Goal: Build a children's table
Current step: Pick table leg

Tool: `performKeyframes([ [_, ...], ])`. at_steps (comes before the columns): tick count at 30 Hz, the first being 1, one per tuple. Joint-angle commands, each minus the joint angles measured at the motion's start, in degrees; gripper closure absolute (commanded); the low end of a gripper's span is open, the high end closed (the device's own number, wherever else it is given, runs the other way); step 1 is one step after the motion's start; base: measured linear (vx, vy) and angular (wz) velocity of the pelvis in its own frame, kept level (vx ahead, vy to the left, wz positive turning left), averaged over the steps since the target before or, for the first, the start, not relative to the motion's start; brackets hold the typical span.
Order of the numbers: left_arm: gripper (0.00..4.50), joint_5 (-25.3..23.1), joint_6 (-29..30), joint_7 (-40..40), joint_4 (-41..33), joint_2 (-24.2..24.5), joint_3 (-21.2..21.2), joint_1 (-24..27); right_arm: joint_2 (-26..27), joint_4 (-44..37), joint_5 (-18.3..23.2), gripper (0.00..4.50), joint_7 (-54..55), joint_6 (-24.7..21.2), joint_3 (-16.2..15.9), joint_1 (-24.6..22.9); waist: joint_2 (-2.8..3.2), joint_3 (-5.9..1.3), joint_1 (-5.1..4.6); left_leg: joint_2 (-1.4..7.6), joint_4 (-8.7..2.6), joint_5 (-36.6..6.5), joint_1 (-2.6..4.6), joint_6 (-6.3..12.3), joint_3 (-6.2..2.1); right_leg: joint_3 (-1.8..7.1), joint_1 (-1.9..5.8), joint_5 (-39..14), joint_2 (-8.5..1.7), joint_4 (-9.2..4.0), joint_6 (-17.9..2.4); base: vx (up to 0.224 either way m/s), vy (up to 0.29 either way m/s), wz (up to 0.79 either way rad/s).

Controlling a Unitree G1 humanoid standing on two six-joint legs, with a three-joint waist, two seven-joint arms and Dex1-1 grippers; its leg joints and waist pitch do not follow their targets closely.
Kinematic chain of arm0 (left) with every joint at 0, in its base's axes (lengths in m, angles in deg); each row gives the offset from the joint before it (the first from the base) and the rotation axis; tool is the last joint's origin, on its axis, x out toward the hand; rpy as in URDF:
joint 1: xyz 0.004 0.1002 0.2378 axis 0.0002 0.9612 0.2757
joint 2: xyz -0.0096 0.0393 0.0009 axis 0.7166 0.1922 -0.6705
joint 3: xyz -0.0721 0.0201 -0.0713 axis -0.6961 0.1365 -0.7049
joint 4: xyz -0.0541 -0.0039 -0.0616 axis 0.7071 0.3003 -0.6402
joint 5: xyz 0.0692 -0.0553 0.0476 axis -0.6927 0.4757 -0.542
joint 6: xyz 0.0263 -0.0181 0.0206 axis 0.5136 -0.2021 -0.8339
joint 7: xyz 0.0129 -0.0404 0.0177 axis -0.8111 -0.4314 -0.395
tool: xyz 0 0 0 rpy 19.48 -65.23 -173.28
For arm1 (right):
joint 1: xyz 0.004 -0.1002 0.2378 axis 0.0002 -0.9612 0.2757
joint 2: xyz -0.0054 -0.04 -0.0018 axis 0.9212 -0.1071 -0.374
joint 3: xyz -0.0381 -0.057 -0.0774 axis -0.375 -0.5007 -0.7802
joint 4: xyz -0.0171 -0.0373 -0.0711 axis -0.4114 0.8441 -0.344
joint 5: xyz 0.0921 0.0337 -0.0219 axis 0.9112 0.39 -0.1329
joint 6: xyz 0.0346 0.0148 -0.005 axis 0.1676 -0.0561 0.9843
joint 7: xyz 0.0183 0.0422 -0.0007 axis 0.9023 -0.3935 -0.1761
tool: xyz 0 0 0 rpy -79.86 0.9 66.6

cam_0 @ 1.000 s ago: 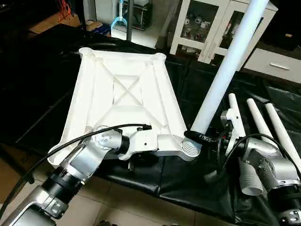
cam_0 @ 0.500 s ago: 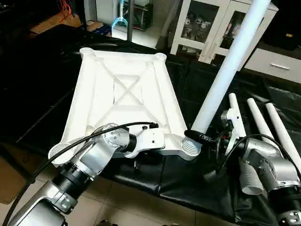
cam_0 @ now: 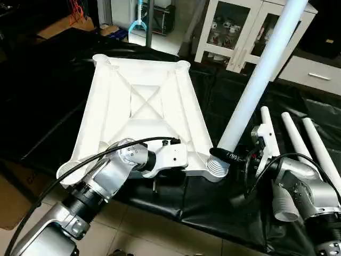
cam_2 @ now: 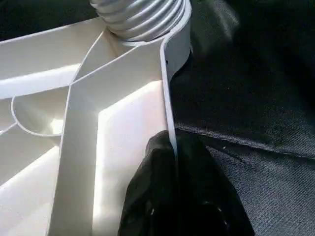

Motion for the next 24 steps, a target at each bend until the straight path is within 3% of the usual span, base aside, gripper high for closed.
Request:
performKeyframes([
  [1, 4.50, -3.27, 0.41, 2.46, 0.86, 1.53, 3.25, 1.15, -0.73, 0.77, -2.61, 2.63, 0.64, 0.36, -0.36, -1.41, 1.02, -2.94, -0.29, 5.39, -5.88, -22.88, 2.56, -5.14, -3.43, 1.46, 0.10, -17.58, -3.26, -3.66, -10.64, 0.000, 0.000, 0.00],
  [7, 4.50, -2.27, 0.86, 3.02, -0.15, 1.75, 2.80, 1.77, 0.14, 2.33, -1.90, 2.63, 4.30, 0.11, 2.08, -2.68, 1.03, -2.98, -0.38, 5.38, -5.82, -20.70, 2.44, -4.04, -3.25, 1.44, 0.39, -14.72, -3.18, -3.40, -11.94, 0.000, 0.000, 0.00],
  [8, 4.50, -2.16, 0.93, 2.80, -0.13, 1.67, 2.64, 1.73, 0.24, 2.64, -1.58, 2.63, 4.61, -0.11, 2.53, -3.13, 0.55, -2.97, -0.34, 5.39, -5.69, -20.81, 2.50, -3.86, -3.19, 1.51, 0.33, -15.68, -3.35, -3.45, -11.94, 0.000, 0.000, 0.00],
  [16, 4.50, -1.56, 1.03, 1.72, 0.40, 1.25, 1.96, 1.35, 1.47, 1.22, 0.35, 2.63, 6.57, 0.28, 5.45, -7.89, 0.76, -2.89, -0.11, 5.43, -5.88, -23.43, 2.94, -5.00, -3.19, 1.56, -0.23, -17.16, -3.13, -3.83, -10.75, 0.000, 0.000, 0.00],
  [21, 4.50, -1.64, 1.00, 0.96, 0.54, 0.98, 1.59, 1.39, 4.08, -1.08, 0.34, 2.63, 9.66, 4.35, 7.44, -11.31, 0.71, -3.01, -0.12, 5.42, -5.92, -21.74, 2.69, -4.57, -3.18, 1.56, 0.02, -14.49, -3.25, -3.53, -11.16, 0.000, 0.000, 0.00],
  [24, 4.50, -1.66, 0.91, 0.67, 0.68, 0.92, 1.45, 1.38, 4.46, -2.65, -2.04, 2.63, 10.46, 8.39, 5.89, -13.45, 0.90, -2.86, -0.18, 5.47, -6.09, -22.47, 2.62, -4.70, -3.27, 1.53, 0.04, -15.38, -3.21, -3.63, -11.01, 0.000, 0.000, 0.00],
])
